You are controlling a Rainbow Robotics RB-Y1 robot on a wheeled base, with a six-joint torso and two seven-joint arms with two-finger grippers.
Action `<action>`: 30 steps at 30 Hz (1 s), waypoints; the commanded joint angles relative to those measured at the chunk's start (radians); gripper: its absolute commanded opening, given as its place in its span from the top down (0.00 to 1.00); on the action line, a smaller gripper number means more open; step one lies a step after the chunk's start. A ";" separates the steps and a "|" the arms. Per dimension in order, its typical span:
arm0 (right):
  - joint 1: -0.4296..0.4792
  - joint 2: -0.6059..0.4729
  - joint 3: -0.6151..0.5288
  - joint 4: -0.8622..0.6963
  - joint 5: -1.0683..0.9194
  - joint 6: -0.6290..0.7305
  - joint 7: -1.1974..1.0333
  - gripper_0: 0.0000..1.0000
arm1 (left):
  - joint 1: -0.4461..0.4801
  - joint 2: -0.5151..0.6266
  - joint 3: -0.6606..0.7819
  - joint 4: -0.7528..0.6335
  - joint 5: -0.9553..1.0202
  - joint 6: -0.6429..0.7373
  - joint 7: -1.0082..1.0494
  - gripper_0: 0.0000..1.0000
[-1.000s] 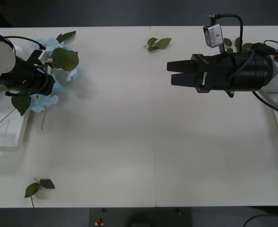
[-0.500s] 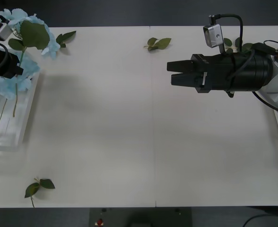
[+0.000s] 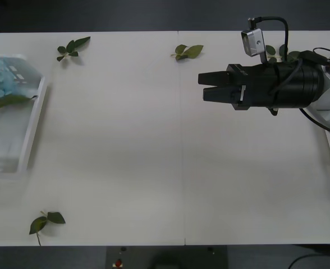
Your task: Put the red flowers into the right box and the blue flowers into the left box
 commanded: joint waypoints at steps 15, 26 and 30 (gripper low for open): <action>-0.032 -0.015 -0.016 -0.023 -0.010 0.007 0.008 0.05 | 0.096 0.099 -0.080 -0.023 -0.165 -0.058 0.044 1.00; -0.032 -0.015 -0.016 -0.023 -0.010 0.007 0.008 0.05 | 0.116 0.099 -0.115 -0.023 -0.183 -0.115 0.044 0.00; -0.032 -0.015 -0.016 -0.023 -0.010 0.007 0.008 0.05 | 0.112 0.099 -0.110 -0.025 -0.162 -0.106 0.034 0.00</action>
